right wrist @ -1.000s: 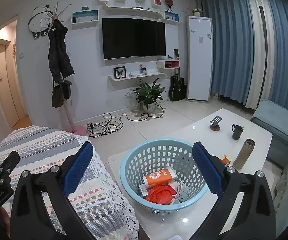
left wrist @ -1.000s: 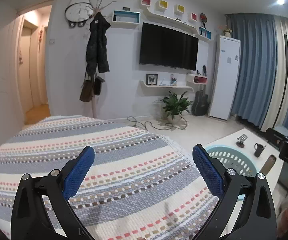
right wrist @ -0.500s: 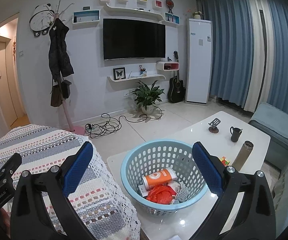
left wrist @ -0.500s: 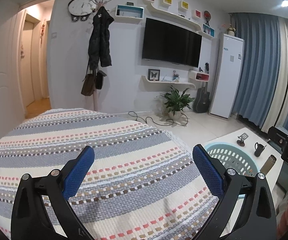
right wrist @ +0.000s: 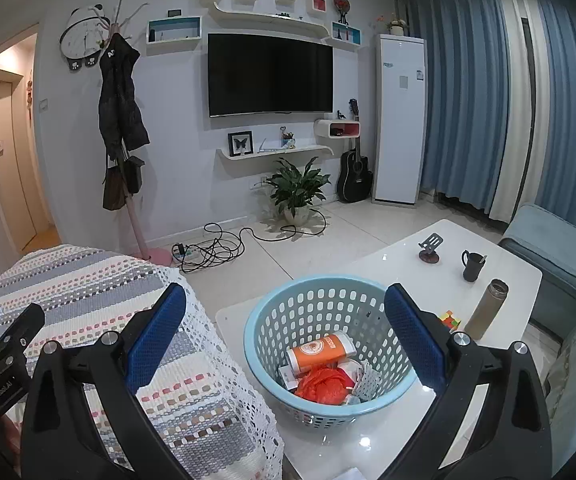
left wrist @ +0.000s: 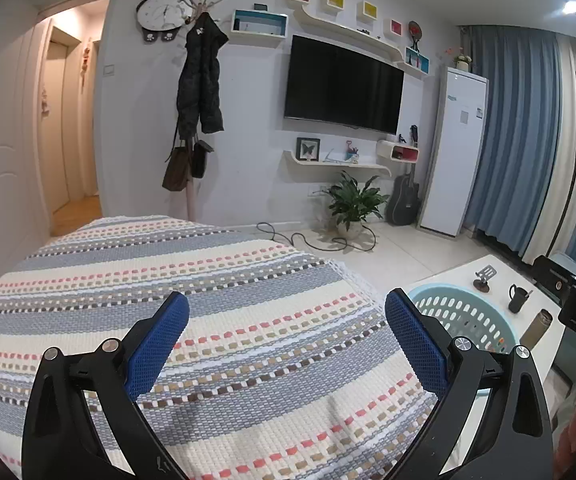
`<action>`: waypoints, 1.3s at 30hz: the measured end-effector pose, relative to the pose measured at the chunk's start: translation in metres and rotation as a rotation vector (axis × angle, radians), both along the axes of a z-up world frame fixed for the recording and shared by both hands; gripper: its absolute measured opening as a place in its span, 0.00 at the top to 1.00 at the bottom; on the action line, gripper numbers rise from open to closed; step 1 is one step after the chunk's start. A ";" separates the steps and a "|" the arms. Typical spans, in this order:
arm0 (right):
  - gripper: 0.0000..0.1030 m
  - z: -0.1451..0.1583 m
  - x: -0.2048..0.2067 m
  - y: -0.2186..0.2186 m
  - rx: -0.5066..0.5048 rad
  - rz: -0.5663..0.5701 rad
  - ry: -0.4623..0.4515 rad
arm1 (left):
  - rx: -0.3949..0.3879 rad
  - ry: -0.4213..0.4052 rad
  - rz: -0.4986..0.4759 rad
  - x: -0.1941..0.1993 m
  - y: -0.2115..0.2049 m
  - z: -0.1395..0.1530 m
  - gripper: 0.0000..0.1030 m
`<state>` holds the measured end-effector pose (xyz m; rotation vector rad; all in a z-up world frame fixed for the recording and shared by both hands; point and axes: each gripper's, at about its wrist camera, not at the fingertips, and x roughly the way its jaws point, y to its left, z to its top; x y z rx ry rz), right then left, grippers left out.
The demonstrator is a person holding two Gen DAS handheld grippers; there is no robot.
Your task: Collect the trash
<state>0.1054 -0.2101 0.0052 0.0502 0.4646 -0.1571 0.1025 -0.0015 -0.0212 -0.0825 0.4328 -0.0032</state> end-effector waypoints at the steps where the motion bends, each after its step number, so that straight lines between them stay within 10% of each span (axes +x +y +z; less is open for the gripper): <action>1: 0.08 0.000 0.001 0.000 -0.001 0.000 0.001 | 0.000 0.000 -0.001 0.000 -0.001 0.000 0.07; 39: 0.08 0.001 0.005 0.006 0.000 0.018 0.013 | 0.002 0.005 -0.002 -0.001 -0.005 -0.002 0.07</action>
